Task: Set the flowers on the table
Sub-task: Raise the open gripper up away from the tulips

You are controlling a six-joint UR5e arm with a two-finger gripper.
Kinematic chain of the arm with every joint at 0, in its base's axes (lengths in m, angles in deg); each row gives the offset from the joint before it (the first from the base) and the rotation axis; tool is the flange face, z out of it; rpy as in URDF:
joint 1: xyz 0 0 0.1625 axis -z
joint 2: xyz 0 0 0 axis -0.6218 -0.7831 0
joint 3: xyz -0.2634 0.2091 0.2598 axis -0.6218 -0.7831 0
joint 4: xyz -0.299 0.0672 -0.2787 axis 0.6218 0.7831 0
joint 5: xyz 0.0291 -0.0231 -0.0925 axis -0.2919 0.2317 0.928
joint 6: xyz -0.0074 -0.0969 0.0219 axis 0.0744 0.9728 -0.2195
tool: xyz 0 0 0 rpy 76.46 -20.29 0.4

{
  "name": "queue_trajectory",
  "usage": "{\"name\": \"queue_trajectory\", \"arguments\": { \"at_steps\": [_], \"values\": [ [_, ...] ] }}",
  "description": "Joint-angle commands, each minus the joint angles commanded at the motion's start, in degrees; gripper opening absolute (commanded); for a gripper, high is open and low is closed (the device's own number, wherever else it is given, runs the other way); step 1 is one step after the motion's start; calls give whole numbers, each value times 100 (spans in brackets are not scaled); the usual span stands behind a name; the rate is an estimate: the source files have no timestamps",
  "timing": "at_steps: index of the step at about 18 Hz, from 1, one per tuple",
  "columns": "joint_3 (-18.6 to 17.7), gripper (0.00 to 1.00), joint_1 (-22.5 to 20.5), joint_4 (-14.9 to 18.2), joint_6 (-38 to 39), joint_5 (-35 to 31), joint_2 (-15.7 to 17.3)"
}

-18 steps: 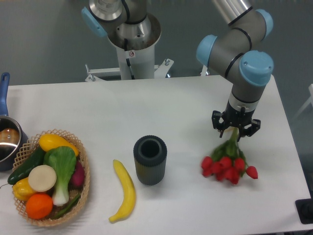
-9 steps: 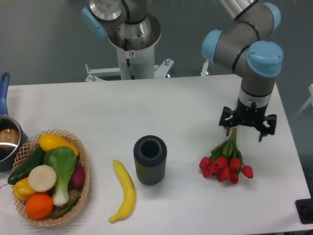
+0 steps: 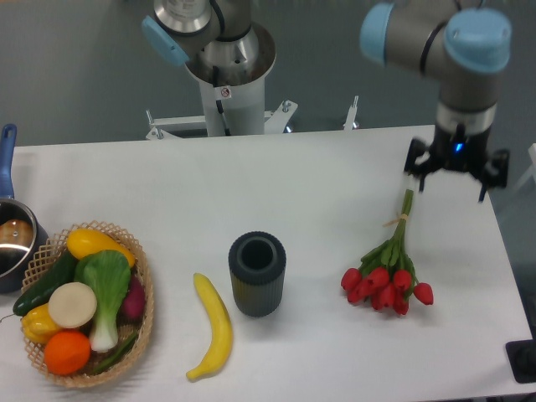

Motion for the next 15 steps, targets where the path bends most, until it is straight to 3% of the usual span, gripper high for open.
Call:
{"name": "queue_trajectory", "arguments": {
  "at_steps": [3,11,15],
  "values": [
    [-35,100,-273,292,-554,53,264],
    [-220,100,-844,529,-1179,430,634],
    [-220,100,-941,529,-1267,483,643]
  ]
}}
